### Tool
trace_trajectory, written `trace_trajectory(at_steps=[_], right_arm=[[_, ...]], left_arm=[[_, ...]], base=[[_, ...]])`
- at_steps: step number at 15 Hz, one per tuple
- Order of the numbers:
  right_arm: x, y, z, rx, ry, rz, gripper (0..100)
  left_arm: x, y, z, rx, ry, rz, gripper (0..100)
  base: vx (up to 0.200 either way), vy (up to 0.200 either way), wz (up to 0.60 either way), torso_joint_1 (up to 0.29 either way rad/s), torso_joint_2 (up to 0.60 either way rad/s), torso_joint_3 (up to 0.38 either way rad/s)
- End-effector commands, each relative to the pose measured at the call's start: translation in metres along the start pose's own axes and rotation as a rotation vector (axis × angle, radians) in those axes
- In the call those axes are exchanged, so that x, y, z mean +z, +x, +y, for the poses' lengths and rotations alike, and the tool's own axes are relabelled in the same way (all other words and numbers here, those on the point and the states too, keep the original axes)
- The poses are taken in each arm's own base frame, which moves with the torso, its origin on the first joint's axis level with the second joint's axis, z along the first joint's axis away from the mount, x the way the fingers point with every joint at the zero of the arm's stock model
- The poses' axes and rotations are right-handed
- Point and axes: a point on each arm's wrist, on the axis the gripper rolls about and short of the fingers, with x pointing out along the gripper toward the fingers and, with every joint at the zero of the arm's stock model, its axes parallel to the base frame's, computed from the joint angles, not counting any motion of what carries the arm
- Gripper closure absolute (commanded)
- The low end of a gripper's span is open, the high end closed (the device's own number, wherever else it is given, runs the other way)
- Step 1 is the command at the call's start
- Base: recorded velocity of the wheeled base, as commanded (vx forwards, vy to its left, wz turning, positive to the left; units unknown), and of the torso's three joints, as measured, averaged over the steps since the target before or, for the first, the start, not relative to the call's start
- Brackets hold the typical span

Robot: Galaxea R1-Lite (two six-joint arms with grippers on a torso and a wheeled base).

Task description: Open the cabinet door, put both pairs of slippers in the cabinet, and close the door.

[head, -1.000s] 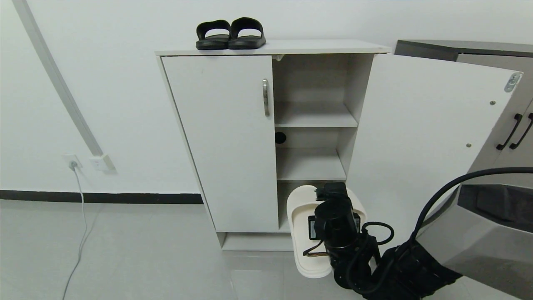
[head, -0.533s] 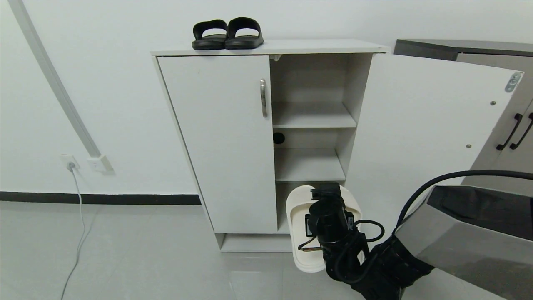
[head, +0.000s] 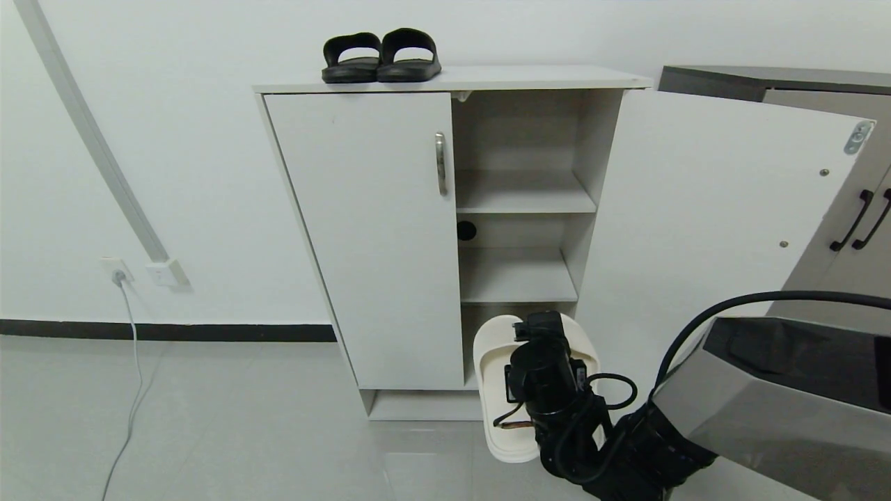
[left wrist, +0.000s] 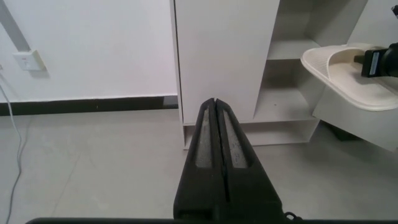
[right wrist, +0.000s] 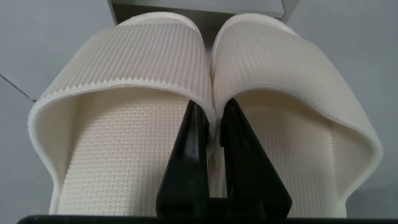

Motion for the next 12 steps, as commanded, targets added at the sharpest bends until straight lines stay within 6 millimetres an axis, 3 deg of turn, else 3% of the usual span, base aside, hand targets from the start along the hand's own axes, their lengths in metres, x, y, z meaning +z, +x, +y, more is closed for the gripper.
trace_trajectory(at_steps=[1, 4, 12], right_arm=[[-0.0025, 0.0006, 0.0007, -0.002, -0.004, 0.003, 100], [-0.0066, 0.001, 0.002, 0.0, -0.009, 0.008, 100], [-0.0119, 0.0029, 0.0035, 0.001, -0.011, 0.012, 100]], left_arm=[[0.0, 0.0001, 0.0, 0.0, 0.0, 0.002, 100], [0.0, 0.0001, 0.0, -0.002, 0.0, 0.002, 100], [0.0, 0.0001, 0.0, 0.0, 0.0, 0.002, 100]], base=[[0.0, 0.0, 0.0, 0.0, 0.0, 0.0], [0.0, 0.0, 0.0, 0.002, 0.0, -0.062], [0.0, 0.0, 0.0, 0.002, 0.0, -0.187]])
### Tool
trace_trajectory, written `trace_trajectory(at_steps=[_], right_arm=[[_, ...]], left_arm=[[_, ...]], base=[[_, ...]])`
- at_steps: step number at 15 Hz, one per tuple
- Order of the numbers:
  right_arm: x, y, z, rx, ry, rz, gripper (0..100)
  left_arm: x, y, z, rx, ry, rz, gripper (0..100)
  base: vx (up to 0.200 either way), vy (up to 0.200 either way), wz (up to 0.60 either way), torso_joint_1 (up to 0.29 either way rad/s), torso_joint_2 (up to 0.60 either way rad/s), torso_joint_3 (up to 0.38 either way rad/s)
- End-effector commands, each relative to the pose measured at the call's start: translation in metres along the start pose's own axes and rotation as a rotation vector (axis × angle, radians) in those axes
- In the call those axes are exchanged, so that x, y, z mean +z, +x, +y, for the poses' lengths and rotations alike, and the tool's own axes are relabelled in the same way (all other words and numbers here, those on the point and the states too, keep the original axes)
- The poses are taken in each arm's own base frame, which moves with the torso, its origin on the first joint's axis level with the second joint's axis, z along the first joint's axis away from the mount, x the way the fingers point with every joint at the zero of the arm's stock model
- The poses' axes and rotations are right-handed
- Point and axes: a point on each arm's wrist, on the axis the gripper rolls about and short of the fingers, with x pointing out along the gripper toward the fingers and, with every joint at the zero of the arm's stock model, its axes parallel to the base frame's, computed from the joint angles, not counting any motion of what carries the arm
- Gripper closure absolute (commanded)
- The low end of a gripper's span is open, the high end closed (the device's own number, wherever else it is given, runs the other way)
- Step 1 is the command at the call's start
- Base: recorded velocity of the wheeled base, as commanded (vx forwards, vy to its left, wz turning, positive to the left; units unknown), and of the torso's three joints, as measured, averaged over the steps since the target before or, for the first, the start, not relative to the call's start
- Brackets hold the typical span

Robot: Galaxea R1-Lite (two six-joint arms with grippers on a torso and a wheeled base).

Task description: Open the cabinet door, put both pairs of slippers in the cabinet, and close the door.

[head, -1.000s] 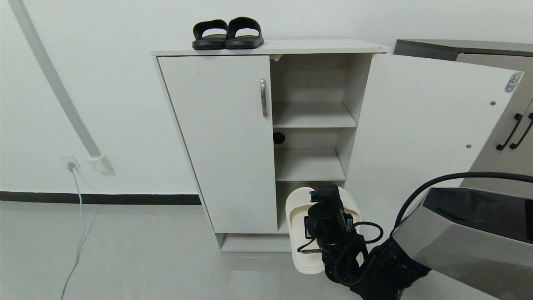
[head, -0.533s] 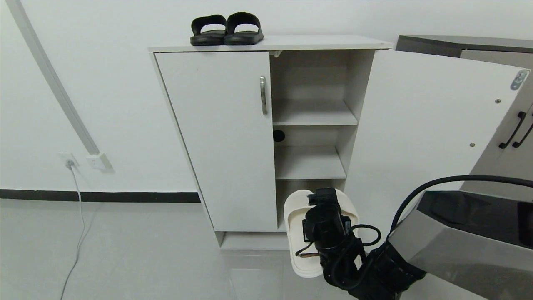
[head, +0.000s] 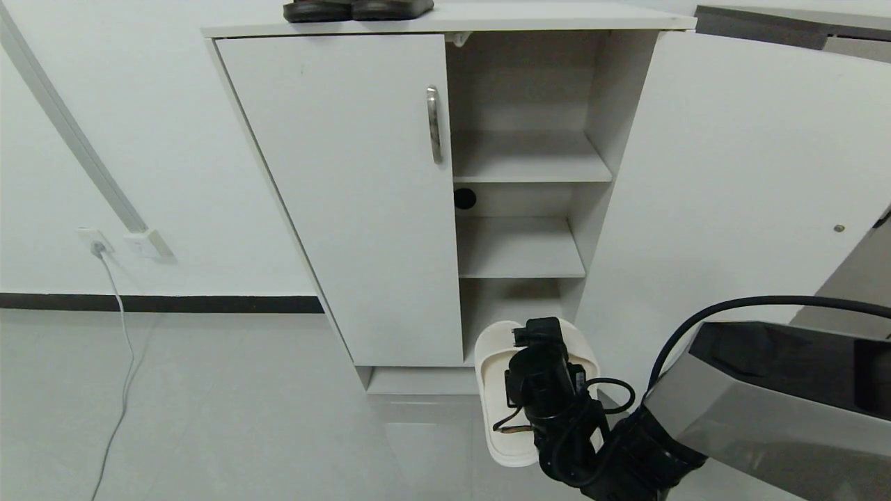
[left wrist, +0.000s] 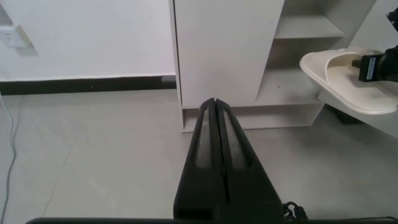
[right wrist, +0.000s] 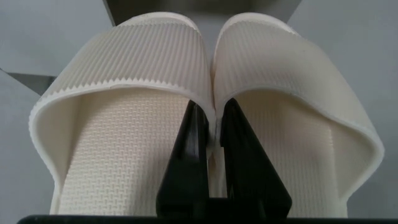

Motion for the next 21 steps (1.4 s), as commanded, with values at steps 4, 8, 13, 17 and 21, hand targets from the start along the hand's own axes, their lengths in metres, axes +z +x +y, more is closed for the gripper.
trace_trajectory(at_steps=[4, 8, 13, 17, 21], right_arm=[[-0.014, 0.024, -0.002, -0.011, 0.022, -0.123, 100], [-0.007, 0.03, -0.007, -0.024, 0.015, -0.232, 100], [-0.007, 0.03, -0.007, -0.022, 0.017, -0.235, 100], [-0.005, 0.03, -0.007, -0.023, 0.021, -0.241, 100], [-0.001, 0.029, -0.007, -0.022, 0.03, -0.252, 100]], left_arm=[[0.0, 0.0, 0.0, 0.001, -0.002, 0.001, 100], [0.0, 0.0, 0.0, 0.001, -0.002, 0.001, 100], [0.0, 0.0, 0.0, 0.001, -0.002, 0.001, 100], [0.0, 0.0, 0.0, 0.001, -0.002, 0.001, 100], [0.0, 0.0, 0.0, 0.001, 0.0, 0.001, 100]], base=[[0.0, 0.0, 0.0, 0.002, 0.0, -0.061], [0.0, 0.0, 0.0, 0.0, 0.0, 0.0], [0.0, 0.0, 0.0, 0.0, 0.0, 0.0], [0.0, 0.0, 0.0, 0.0, 0.0, 0.0], [0.2, 0.0, 0.0, 0.001, 0.0, 0.001]])
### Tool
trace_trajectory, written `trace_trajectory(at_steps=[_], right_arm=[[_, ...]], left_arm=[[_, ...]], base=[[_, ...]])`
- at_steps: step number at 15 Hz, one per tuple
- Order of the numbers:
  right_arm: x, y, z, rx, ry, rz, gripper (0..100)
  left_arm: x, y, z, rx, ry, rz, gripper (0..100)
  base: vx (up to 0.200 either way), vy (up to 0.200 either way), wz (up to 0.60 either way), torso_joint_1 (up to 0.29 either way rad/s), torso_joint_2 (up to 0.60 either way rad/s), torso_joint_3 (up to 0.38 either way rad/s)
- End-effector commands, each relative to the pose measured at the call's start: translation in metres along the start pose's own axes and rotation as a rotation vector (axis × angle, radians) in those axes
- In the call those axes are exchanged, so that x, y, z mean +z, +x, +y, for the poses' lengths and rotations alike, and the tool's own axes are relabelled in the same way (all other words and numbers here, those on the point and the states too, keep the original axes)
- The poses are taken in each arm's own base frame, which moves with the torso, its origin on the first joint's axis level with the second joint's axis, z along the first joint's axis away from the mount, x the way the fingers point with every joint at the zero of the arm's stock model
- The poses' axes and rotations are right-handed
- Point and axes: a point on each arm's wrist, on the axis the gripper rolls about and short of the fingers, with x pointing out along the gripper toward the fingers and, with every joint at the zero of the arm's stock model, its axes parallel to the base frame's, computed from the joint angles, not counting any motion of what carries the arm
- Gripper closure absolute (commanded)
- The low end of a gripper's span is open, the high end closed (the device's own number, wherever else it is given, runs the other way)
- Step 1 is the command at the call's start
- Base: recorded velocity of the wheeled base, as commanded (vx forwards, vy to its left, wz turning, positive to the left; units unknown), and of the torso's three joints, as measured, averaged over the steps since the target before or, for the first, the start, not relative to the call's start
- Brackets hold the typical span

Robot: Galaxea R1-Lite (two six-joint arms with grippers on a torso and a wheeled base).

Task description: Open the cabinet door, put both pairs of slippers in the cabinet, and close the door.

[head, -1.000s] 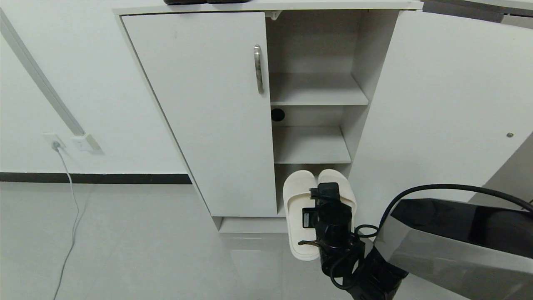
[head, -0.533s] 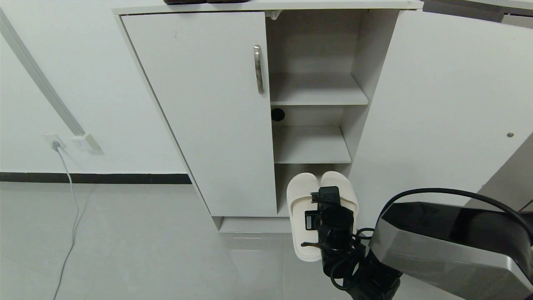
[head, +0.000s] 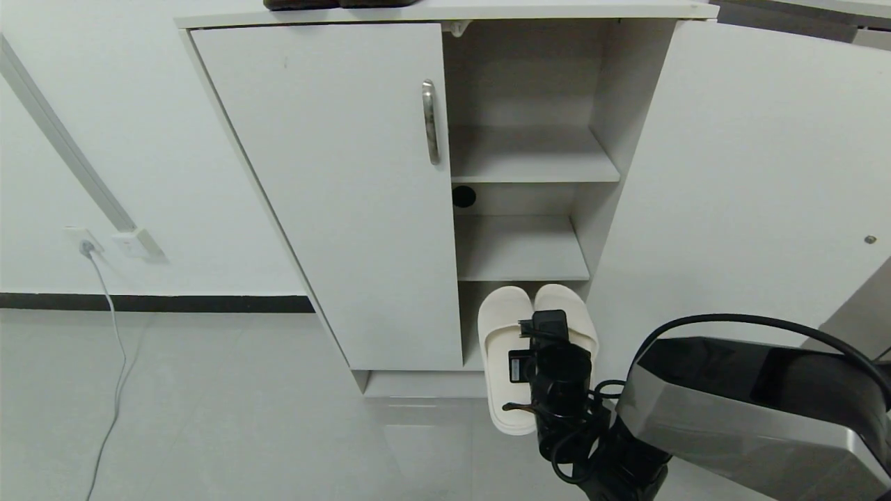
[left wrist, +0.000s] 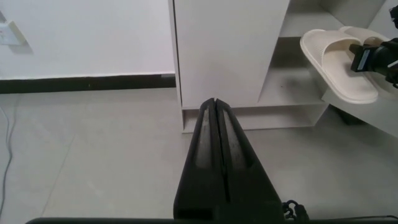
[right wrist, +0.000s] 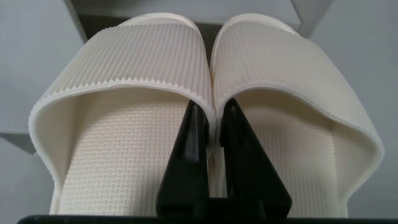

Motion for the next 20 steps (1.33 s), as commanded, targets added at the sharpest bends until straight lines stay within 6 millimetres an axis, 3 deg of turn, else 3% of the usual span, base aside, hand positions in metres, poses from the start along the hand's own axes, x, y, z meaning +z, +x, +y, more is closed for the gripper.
trace_trajectory(at_steps=[1, 9, 14, 18, 20], right_arm=[[0.003, 0.0, 0.0, 0.001, 0.006, -0.007, 100], [0.009, 0.003, -0.001, -0.008, 0.015, -0.019, 100], [0.009, 0.006, -0.004, 0.02, 0.018, -0.021, 100], [0.018, 0.033, -0.01, 0.0, 0.014, -0.008, 100], [0.029, 0.057, -0.008, 0.007, 0.007, 0.013, 100]], left_arm=[[0.0, 0.0, 0.0, 0.0, 0.0, 0.002, 100], [0.0, 0.0, 0.0, 0.0, 0.0, 0.002, 100], [0.0, 0.0, 0.0, 0.0, -0.001, 0.002, 100], [0.0, 0.0, 0.0, 0.0, -0.001, 0.002, 100], [0.0, 0.0, 0.0, 0.002, -0.001, 0.002, 100]], base=[[0.2, 0.0, 0.0, 0.002, 0.0, 0.002], [0.2, 0.0, 0.0, 0.002, 0.0, 0.004], [0.0, 0.0, 0.0, 0.0, 0.0, 0.0], [0.0, 0.0, 0.0, 0.0, 0.0, 0.0], [0.0, 0.0, 0.0, 0.0, 0.0, 0.0]])
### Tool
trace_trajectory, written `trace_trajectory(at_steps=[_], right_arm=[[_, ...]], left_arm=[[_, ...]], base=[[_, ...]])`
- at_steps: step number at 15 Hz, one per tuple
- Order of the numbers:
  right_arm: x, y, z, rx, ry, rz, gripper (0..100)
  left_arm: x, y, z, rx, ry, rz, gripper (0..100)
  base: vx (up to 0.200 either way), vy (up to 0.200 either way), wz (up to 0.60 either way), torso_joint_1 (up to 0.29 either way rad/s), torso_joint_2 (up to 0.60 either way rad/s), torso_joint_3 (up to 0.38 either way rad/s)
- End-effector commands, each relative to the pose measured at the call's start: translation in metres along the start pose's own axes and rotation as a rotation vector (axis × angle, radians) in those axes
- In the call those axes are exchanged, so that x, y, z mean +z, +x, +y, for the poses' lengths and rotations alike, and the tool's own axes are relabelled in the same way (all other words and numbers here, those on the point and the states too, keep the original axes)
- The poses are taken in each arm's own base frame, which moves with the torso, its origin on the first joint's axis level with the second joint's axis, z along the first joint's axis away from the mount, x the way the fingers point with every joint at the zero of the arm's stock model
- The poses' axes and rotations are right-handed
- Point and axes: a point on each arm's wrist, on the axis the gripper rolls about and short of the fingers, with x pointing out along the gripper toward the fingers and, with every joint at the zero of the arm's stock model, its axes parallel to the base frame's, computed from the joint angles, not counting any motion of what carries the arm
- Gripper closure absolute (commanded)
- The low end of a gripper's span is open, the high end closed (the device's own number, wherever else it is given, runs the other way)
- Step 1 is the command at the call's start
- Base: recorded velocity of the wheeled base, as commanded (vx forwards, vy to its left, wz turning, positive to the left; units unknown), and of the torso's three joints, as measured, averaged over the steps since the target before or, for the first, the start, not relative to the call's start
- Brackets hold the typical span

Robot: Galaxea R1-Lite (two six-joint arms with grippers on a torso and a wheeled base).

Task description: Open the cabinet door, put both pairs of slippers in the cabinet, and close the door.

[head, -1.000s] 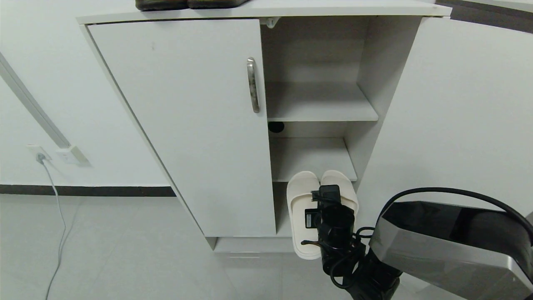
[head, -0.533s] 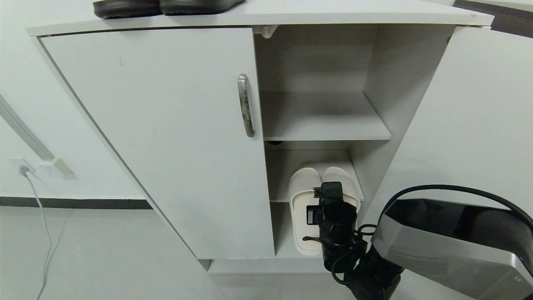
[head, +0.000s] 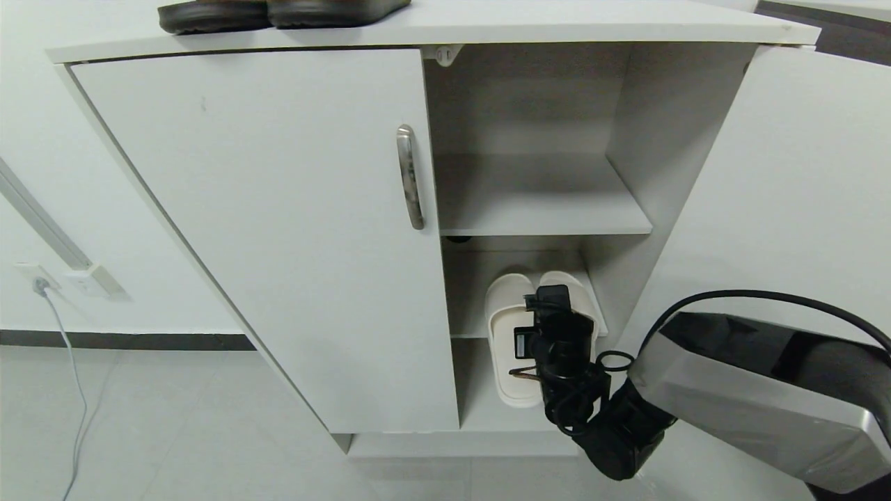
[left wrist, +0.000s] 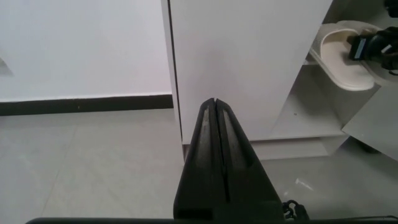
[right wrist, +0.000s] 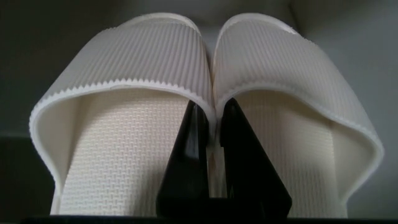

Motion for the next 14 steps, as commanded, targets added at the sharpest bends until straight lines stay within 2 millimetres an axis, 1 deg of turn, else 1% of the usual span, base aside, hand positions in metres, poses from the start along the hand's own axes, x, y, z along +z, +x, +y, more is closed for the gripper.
trace_trajectory(at_steps=[1, 3, 5, 8, 11, 14], right_arm=[[0.015, 0.024, 0.001, -0.004, 0.019, -0.004, 100], [0.017, 0.043, 0.002, 0.004, 0.013, 0.036, 100], [0.016, 0.058, 0.004, -0.008, 0.024, 0.024, 100], [0.016, 0.075, 0.006, -0.025, 0.036, 0.008, 100], [0.019, 0.089, 0.005, -0.018, 0.052, -0.015, 100], [0.024, 0.092, 0.003, -0.004, 0.053, -0.027, 100]], left_arm=[[0.0, 0.0, 0.0, 0.001, 0.0, 0.002, 100], [0.0, 0.0, 0.0, 0.001, 0.0, 0.002, 100], [0.0, 0.0, 0.0, 0.001, 0.0, 0.002, 100], [0.0, 0.0, 0.0, -0.001, 0.0, 0.001, 100], [0.0, 0.0, 0.0, -0.001, 0.0, 0.001, 100], [0.0, 0.0, 0.0, -0.001, 0.0, 0.001, 100]], base=[[0.0, 0.0, 0.0, 0.0, 0.0, 0.0], [0.0, 0.0, 0.0, 0.0, 0.0, 0.0], [0.0, 0.0, 0.0, 0.0, 0.0, 0.0], [0.0, 0.0, 0.0, 0.0, 0.0, 0.0], [0.0, 0.0, 0.0, 0.0, 0.0, 0.0], [0.0, 0.0, 0.0, 0.0, 0.0, 0.0]])
